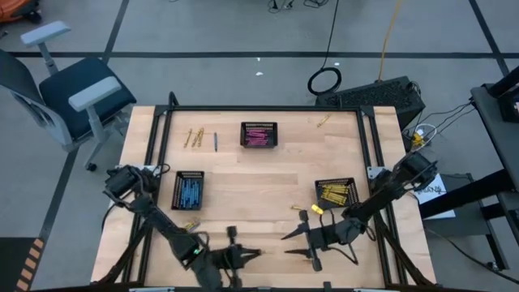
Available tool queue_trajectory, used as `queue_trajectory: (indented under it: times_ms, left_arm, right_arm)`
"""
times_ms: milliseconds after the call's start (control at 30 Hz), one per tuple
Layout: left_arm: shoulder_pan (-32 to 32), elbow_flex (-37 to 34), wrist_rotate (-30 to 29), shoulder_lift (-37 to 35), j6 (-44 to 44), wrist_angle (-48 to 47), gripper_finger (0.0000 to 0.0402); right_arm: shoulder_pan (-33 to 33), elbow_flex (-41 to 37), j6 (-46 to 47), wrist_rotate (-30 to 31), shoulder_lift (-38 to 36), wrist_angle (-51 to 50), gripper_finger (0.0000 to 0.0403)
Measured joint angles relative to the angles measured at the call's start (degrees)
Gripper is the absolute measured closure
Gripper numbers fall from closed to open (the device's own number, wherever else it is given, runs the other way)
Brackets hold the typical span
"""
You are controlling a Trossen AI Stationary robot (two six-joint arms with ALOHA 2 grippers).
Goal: Sort crayons
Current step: Put the yellow crayon into the bottom right black bin
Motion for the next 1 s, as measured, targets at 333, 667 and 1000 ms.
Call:
queue_trajectory:
  times_ms: [333, 667, 1000]
  left_arm:
    - [4.6, 0.0, 6.9, -0.1, 20.2, 15.5, 0.0399]
    - [4.7, 0.1, 7.4, -0.1, 20.7, 15.8, 0.0399]
    - [5.2, 0.2, 7.8, -0.1, 16.6, 13.9, 0.0344]
  right_arm:
    - [0.5, 10.7, -10.5, 2.4, 6.1, 0.0, 0.0239]
    - [1.2, 11.3, -10.3, 3.4, 6.1, -1.4, 0.0319]
    - [2.3, 11.3, -9.6, 6.7, 5.7, -2.6, 0.0394]
